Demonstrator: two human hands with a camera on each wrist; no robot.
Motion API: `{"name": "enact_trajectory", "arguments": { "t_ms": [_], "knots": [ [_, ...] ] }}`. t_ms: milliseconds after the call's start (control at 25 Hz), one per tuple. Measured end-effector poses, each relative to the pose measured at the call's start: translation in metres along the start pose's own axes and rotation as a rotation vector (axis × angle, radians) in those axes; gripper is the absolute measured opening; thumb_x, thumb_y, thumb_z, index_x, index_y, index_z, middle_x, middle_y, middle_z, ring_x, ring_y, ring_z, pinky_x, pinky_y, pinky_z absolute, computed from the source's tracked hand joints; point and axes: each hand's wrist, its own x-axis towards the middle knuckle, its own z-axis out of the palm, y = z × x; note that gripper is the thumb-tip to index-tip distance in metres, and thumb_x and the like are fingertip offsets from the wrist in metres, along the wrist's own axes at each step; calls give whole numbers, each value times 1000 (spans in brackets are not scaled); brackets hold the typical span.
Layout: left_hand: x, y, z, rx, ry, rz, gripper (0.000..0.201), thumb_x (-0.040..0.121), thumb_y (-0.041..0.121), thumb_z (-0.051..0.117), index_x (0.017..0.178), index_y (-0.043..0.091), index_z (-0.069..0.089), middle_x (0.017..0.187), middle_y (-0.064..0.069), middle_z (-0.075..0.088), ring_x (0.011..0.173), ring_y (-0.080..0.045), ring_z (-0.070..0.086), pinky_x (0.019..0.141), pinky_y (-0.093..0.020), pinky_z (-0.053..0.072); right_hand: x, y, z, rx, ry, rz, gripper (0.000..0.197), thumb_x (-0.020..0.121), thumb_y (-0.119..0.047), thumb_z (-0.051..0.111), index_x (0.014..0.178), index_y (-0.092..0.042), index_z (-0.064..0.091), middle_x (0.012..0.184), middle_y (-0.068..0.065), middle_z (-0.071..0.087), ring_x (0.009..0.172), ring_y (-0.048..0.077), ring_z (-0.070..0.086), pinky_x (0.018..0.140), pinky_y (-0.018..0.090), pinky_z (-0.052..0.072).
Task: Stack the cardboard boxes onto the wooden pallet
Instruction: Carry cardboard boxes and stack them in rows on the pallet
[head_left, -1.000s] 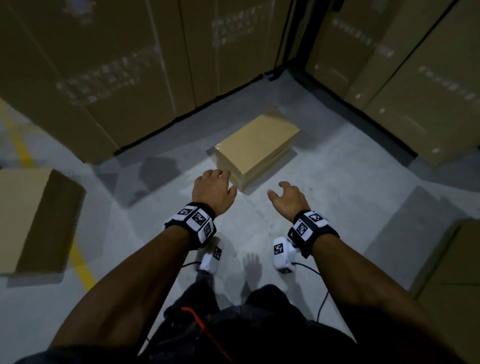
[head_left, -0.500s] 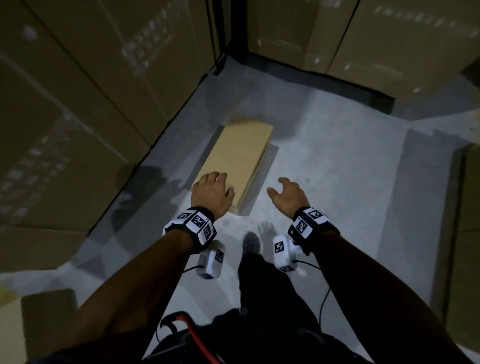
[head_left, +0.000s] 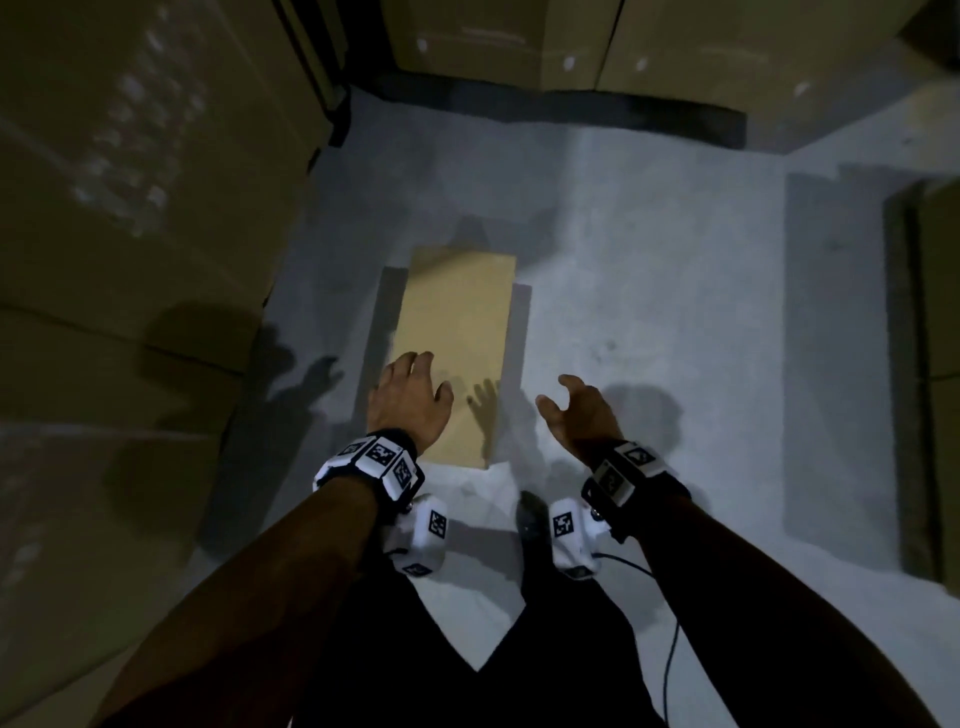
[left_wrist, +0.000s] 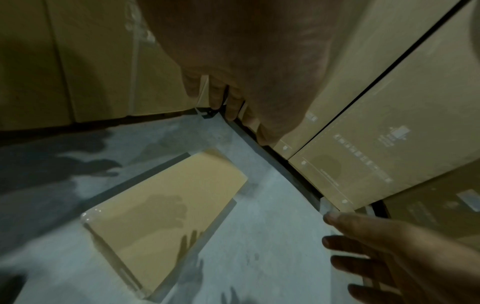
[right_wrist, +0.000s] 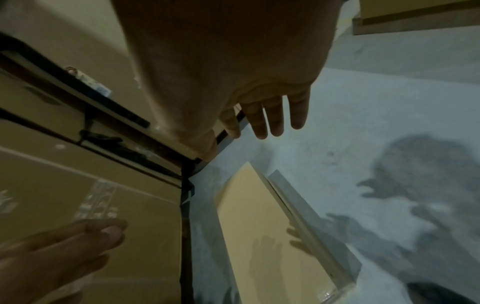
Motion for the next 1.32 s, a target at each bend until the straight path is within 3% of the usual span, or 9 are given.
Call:
{"name": "enact_trajectory", "arguments": {
  "t_ms": [280, 520, 600, 720, 840, 920, 1040, 1200, 1320],
  "knots": [
    [165, -94, 94, -69, -58, 18, 62, 97, 34, 51, 152, 19, 27, 157, -11, 28, 140, -35, 31, 109, -48, 33, 144, 11, 130, 177, 107, 159, 68, 98, -42, 58, 153, -12, 33, 148, 20, 45, 134, 36, 46, 106, 42, 40],
    [269, -153, 191, -349, -99, -159, 82, 86, 42, 68, 153, 20, 25, 156, -13, 28, 139, -39, 33, 112, -49, 34, 241, 45, 218, 294, 130, 225, 85, 93, -42, 66, 158, -16, 17, 153, 22, 37, 139, 37, 40, 111, 43, 38],
    [292, -167, 217, -434, -103, -234, 95, 84, 44, 73, 156, 18, 17, 159, -13, 22, 143, -38, 28, 116, -47, 30, 267, 54, 237, 369, 148, 231, 94, 89, -42, 71, 159, -18, 12, 155, 22, 34, 141, 37, 38, 113, 46, 37],
    [309, -180, 241, -541, -160, -306, 109, 83, 41, 77, 158, 15, 2, 164, -11, 13, 148, -29, 20, 116, -35, 23, 287, 55, 259, 455, 154, 200, 104, 79, -47, 77, 157, -19, 14, 151, 19, 40, 136, 36, 44, 109, 48, 42],
    [316, -189, 259, -648, -194, -336, 109, 82, 34, 79, 157, 11, 4, 163, -8, 16, 149, -24, 19, 112, -24, 17, 293, 56, 283, 473, 222, 152, 109, 65, -56, 67, 154, -22, 14, 144, 18, 47, 129, 39, 49, 103, 53, 46],
    [315, -194, 266, -680, -182, -328, 109, 81, 32, 81, 157, 13, 5, 161, -6, 21, 148, -22, 21, 107, -19, 15, 296, 56, 292, 475, 251, 170, 109, 67, -54, 71, 155, -28, 12, 143, 18, 46, 127, 41, 50, 103, 56, 45],
    [312, -193, 267, -701, -166, -315, 115, 78, 37, 83, 158, 17, 3, 160, -7, 24, 148, -26, 24, 115, -26, 17, 300, 62, 292, 475, 269, 156, 107, 69, -54, 70, 155, -26, 13, 143, 18, 45, 127, 42, 49, 103, 56, 44],
    [287, -160, 257, -557, -138, -189, 111, 81, 39, 79, 158, 15, 2, 163, -5, 18, 148, -22, 20, 110, -20, 16, 297, 84, 266, 517, 261, 150, 113, 61, -66, 66, 154, -24, 19, 144, 16, 46, 129, 38, 48, 104, 56, 44],
    [263, -129, 251, -402, -138, -43, 106, 83, 46, 76, 158, 15, 8, 161, -7, 26, 145, -27, 29, 117, -34, 25, 292, 116, 238, 467, 165, 199, 107, 64, -69, 61, 153, -24, 21, 143, 16, 47, 129, 37, 48, 105, 55, 44]
  ]
}}
